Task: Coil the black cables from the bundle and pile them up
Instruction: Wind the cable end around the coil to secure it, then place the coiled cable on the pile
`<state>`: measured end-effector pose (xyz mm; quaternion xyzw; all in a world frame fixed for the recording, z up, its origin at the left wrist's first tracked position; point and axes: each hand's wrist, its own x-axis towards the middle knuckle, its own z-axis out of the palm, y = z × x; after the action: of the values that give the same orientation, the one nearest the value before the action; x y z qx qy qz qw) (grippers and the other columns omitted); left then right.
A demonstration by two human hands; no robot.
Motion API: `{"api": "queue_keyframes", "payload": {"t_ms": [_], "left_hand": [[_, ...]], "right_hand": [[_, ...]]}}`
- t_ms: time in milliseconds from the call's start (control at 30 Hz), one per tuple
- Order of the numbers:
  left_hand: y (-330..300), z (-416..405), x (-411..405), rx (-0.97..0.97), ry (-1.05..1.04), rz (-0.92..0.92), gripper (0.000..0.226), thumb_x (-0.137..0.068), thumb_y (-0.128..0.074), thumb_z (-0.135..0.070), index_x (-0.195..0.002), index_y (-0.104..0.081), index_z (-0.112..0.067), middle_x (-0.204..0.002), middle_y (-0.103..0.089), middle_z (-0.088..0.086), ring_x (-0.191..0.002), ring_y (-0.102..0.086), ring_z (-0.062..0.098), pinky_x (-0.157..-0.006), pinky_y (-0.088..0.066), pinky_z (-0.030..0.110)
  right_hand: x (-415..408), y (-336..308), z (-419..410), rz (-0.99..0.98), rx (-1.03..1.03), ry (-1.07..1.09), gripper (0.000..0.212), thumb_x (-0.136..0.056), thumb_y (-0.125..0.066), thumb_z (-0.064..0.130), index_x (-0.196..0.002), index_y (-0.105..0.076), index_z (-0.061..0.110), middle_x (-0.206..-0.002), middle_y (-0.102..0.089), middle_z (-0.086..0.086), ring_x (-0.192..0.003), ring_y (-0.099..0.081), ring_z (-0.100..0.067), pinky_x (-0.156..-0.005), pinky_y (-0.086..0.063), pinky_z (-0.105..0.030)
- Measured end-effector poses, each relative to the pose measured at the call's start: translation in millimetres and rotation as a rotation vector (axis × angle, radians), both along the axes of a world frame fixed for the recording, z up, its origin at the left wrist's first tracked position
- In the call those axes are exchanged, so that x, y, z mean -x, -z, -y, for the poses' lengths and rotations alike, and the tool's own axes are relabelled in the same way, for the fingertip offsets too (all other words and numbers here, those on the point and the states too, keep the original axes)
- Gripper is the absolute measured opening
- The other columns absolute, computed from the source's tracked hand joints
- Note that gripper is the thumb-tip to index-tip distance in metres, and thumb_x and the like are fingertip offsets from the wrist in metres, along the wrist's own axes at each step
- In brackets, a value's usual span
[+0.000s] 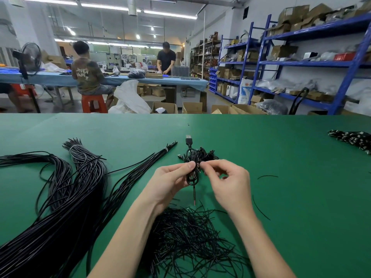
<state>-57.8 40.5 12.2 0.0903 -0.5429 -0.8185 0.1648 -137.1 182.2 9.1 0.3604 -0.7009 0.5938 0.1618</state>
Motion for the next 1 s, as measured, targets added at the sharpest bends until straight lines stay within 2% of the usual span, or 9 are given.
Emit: {"api": "queue_keyframes", "payload": {"t_ms": [100, 167, 233, 300, 433, 567, 667, 867, 1000], "left_hand": [[4, -2, 0, 0.168, -0.216, -0.046, 0.022, -0.079, -0.077, -0.017, -0.096, -0.079, -0.004, -0.092, -0.077, 0.013, -0.077, -0.062, 0.010, -0.071, -0.052, 0.020], [8, -2, 1, 0.271, -0.308, -0.058, 0.012, -0.081, -0.079, -0.014, -0.092, -0.080, -0.009, -0.083, -0.078, 0.005, -0.066, -0.062, 0.001, -0.063, -0.049, 0.014], [11, -2, 2, 0.299, -0.331, -0.044, 0.007, -0.081, -0.080, -0.015, -0.088, -0.081, -0.014, -0.082, -0.078, 0.003, -0.064, -0.060, 0.002, -0.060, -0.048, 0.013], [14, -1, 4, 0.272, -0.334, -0.012, 0.004, -0.082, -0.080, -0.019, -0.085, -0.082, -0.019, -0.082, -0.078, 0.000, -0.063, -0.059, 0.002, -0.060, -0.049, 0.014], [20, 3, 8, 0.197, -0.348, 0.098, 0.007, -0.090, -0.074, -0.022, -0.088, -0.080, -0.019, -0.087, -0.078, -0.003, -0.077, -0.065, 0.008, -0.059, -0.053, 0.018], [24, 11, 9, 0.084, -0.362, 0.198, 0.012, -0.097, -0.063, -0.012, -0.104, -0.073, -0.010, -0.101, -0.073, 0.010, -0.084, -0.063, 0.020, -0.067, -0.061, 0.024], [24, 15, 15, 0.078, -0.362, 0.216, 0.017, -0.097, -0.060, -0.004, -0.113, -0.069, -0.006, -0.107, -0.072, 0.015, -0.084, -0.066, 0.020, -0.071, -0.062, 0.025], [15, 31, 47, 0.171, -0.366, 0.284, 0.014, -0.093, -0.067, -0.005, -0.106, -0.071, -0.008, -0.094, -0.070, 0.011, -0.070, -0.063, 0.015, -0.061, -0.059, 0.022], [3, 46, 81, 0.276, -0.413, 0.313, 0.016, -0.091, -0.069, -0.005, -0.107, -0.073, -0.007, -0.072, -0.063, 0.002, -0.061, -0.056, 0.011, -0.069, -0.059, 0.025]], "right_hand": [[-6, 1, 15, 0.780, 0.133, -0.182, 0.013, -0.088, -0.078, 0.023, -0.078, -0.079, 0.016, -0.061, -0.067, 0.007, -0.048, -0.049, 0.001, -0.045, -0.037, -0.011], [-7, 3, 17, 1.093, 0.185, -0.283, 0.013, -0.087, -0.078, 0.020, -0.081, -0.077, 0.009, -0.061, -0.063, 0.005, -0.044, -0.043, -0.001, -0.038, -0.030, -0.012], [-7, 8, 20, 1.039, 0.159, -0.252, 0.015, -0.087, -0.079, 0.023, -0.078, -0.078, 0.011, -0.060, -0.064, 0.007, -0.043, -0.042, -0.001, -0.040, -0.031, -0.013], [-10, 15, 23, 0.735, 0.091, -0.105, 0.020, -0.088, -0.078, 0.033, -0.073, -0.080, 0.020, -0.062, -0.070, 0.008, -0.047, -0.050, 0.000, -0.049, -0.039, -0.014], [0, 36, 18, 0.301, -0.176, 0.048, 0.036, -0.087, -0.049, 0.074, -0.081, -0.075, 0.050, -0.071, -0.074, 0.010, -0.045, -0.043, -0.005, -0.048, -0.039, -0.024], [21, 55, -4, 0.530, -0.216, 0.085, 0.050, -0.101, -0.042, 0.062, -0.076, -0.078, 0.037, -0.078, -0.075, 0.020, -0.060, -0.059, -0.001, -0.071, -0.053, -0.036], [23, 59, -1, 0.607, -0.211, 0.080, 0.052, -0.104, -0.042, 0.055, -0.070, -0.077, 0.038, -0.073, -0.075, 0.015, -0.063, -0.062, -0.004, -0.071, -0.048, -0.034], [25, 61, 2, 0.546, -0.314, 0.104, 0.051, -0.102, -0.046, 0.055, -0.067, -0.077, 0.034, -0.069, -0.072, 0.020, -0.073, -0.068, -0.001, -0.067, -0.045, -0.027], [30, 63, 2, 0.590, -0.266, 0.063, 0.050, -0.102, -0.048, 0.052, -0.066, -0.078, 0.033, -0.070, -0.074, 0.014, -0.076, -0.070, -0.006, -0.073, -0.048, -0.028]]}}
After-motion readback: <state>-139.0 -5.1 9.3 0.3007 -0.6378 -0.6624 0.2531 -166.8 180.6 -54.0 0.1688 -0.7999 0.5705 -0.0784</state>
